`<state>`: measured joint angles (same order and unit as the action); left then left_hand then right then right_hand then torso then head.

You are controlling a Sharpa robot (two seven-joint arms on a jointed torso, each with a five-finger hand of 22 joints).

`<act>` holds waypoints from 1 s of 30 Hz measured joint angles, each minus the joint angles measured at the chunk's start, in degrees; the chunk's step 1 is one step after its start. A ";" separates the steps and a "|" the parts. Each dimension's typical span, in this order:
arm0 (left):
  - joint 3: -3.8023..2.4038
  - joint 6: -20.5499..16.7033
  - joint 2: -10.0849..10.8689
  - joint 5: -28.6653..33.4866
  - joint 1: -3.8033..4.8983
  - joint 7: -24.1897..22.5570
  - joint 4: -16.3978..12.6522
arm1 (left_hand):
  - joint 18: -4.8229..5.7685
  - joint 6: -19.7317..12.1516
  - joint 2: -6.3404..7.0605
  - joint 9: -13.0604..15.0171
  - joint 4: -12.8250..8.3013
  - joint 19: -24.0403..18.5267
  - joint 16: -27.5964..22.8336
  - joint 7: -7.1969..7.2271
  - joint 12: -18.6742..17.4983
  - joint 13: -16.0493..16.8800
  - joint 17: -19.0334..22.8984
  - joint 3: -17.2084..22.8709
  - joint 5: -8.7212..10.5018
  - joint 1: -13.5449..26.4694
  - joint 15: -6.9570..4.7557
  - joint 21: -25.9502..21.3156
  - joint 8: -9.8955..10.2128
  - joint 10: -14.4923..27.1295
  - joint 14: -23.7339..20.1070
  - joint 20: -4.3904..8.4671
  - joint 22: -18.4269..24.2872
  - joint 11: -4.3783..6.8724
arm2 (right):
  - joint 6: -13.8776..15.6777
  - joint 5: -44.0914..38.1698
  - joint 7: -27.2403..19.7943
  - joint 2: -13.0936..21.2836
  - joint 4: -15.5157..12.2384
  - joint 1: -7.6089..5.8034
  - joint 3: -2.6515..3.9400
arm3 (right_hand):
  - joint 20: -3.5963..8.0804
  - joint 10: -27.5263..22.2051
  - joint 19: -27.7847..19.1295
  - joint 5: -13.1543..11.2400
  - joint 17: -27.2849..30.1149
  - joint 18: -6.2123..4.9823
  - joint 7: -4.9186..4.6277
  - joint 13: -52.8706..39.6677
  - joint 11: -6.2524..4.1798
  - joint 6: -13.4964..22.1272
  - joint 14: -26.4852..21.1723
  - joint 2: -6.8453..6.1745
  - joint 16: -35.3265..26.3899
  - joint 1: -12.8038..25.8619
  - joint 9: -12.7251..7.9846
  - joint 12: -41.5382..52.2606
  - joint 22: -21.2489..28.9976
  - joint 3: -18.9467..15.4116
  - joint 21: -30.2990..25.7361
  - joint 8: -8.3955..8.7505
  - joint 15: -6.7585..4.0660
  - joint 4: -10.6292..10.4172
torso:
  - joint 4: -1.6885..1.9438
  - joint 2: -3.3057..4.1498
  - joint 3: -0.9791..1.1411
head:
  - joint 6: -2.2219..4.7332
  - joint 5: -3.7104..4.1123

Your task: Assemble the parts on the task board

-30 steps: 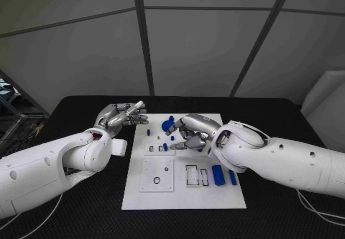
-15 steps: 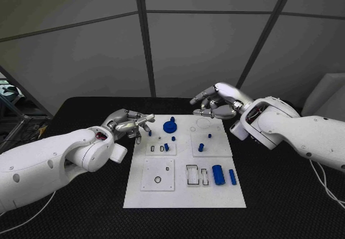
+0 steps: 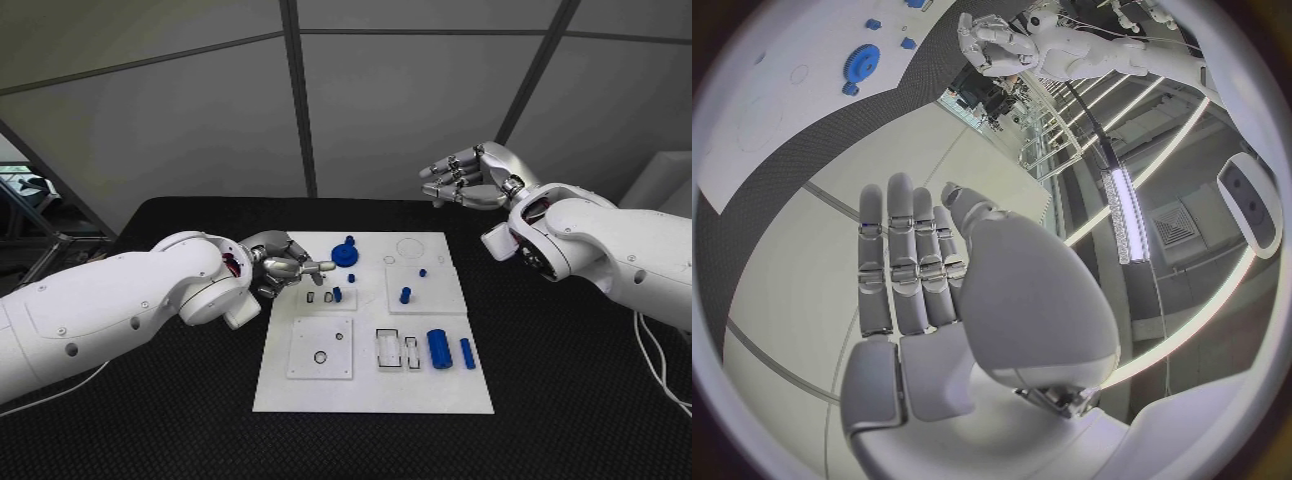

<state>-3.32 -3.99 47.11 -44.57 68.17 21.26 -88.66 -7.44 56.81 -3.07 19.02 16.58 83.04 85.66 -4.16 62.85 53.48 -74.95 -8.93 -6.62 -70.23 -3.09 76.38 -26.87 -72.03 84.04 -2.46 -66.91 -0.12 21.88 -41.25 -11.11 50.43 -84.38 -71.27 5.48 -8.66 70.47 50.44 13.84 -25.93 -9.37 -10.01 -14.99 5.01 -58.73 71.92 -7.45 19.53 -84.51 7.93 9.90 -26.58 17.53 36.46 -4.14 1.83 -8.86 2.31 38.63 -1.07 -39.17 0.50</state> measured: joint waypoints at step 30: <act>4.81 13.07 -10.27 -14.80 7.47 8.53 8.93 | -0.01 -2.67 -1.64 8.60 0.09 0.17 1.90 0.78 0.17 0.84 0.02 -3.48 0.00 2.10 -0.82 0.60 -5.58 0.64 0.01 0.62 -1.47 0.63 | 0.00 -0.57 1.42 -3.35 4.16 0.00 -0.12 | 0.15 3.40 2.83 3.77 4.40 0.01 0.07 6.93 0.25 -0.09 4.55 -0.98 -9.74 2.50 -0.28 -5.76 3.37 -0.14 -5.07 0.37 0.13 0.86 | -0.05 0.19 0.00 | -0.48 -0.68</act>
<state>1.49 9.08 36.84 -59.36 75.64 29.79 -79.73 -7.45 54.14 -4.71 27.62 16.67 83.21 87.56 -3.38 63.02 54.32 -74.93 -12.41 -6.63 -68.14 -3.90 76.98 -32.45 -71.39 84.06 -1.84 -68.38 0.51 21.88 -41.81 -9.69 47.08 -80.21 -71.26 5.36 -8.51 73.87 53.26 17.61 -21.52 -9.36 -9.94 -8.07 5.26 -58.82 76.47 -8.43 9.79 -82.01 7.65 4.13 -23.21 17.39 31.39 -3.77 1.95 -8.00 2.26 38.83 -1.07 -39.66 -0.18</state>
